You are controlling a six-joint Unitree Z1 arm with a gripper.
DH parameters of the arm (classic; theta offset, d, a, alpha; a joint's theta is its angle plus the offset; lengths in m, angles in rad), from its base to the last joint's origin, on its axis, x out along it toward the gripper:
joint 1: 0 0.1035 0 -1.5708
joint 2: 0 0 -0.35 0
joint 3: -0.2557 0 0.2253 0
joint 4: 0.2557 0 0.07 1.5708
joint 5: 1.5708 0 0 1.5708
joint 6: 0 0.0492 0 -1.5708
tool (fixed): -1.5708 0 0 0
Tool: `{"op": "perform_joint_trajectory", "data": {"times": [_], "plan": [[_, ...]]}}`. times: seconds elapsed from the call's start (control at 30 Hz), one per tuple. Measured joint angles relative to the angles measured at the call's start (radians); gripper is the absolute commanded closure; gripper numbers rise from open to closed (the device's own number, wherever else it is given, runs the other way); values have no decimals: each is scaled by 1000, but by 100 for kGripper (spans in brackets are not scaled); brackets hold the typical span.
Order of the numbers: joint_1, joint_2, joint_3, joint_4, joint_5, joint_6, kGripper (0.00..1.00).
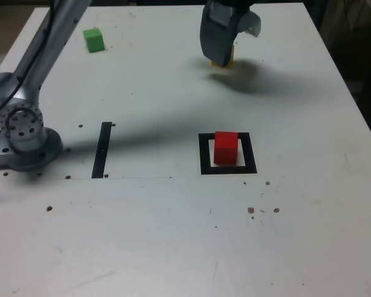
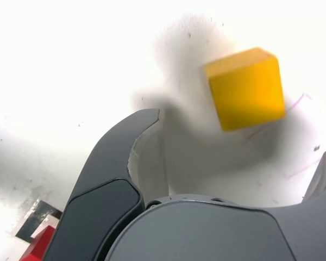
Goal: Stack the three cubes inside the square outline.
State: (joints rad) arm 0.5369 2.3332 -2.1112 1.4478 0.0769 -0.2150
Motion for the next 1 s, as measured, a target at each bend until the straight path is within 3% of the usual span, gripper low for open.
{"op": "perform_joint_trajectory", "data": {"times": [0.7, 0.87, 1.0], "plan": [[56, 117, -170, 67, -15, -29, 4], [65, 144, -191, 91, -28, -30, 12], [69, 150, -195, 102, -41, -30, 25]]}}
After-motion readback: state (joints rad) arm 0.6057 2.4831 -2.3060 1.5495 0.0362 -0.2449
